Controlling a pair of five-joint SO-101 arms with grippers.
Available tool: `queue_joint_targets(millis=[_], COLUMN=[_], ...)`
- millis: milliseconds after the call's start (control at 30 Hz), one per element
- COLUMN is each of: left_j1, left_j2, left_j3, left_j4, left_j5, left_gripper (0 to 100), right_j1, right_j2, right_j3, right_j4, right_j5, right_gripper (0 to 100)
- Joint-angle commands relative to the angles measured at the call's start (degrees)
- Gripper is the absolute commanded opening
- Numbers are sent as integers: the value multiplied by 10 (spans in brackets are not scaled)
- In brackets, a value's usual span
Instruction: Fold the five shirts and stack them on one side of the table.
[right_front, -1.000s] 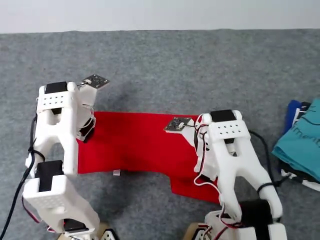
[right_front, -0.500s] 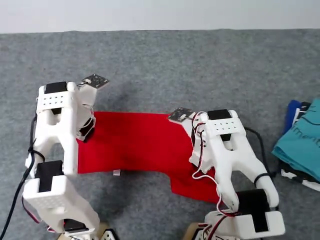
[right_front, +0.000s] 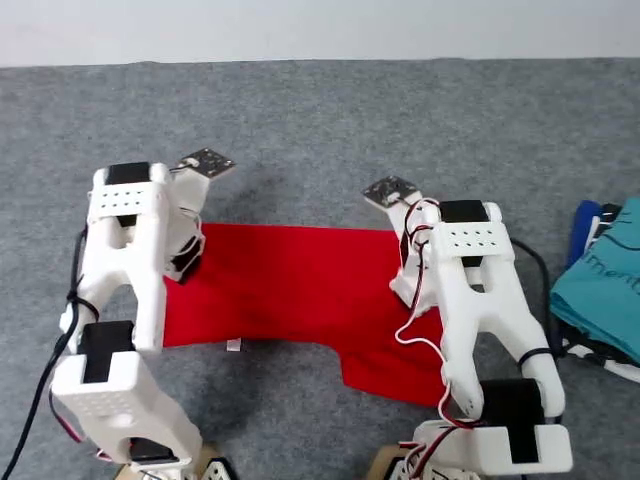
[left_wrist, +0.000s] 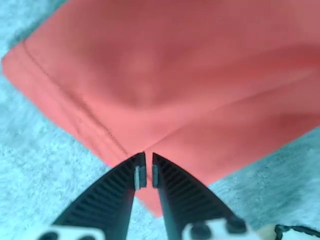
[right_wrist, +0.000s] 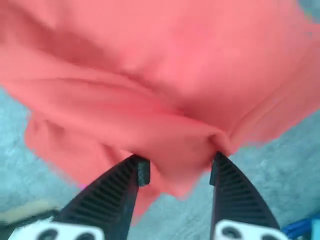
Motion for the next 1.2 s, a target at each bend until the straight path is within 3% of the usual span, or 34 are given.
queue_joint_targets(millis=[0, 267, 567, 800, 1033, 1167], left_j1=[17, 18, 44, 172, 343, 425], left_j2=[-34, -35, -136, -196, -201, -200], left_j3=[-1, -1, 0, 45, 55, 56], left_j4=[-3, -2, 5, 3, -34, -85], left_j5=[17, 17, 18, 49, 114, 152], left_gripper=[26, 26, 27, 29, 33, 114], right_j1=[4, 13, 26, 105, 183, 216], right_j2=[4, 136, 143, 140, -15, -119], right_j3=[-30, -116, -326, -436, -403, -332], right_j4=[-56, -118, 90, 247, 245, 244], right_j5=[-4, -8, -48, -48, -45, -45], right_gripper=[206, 206, 206, 205, 205, 205])
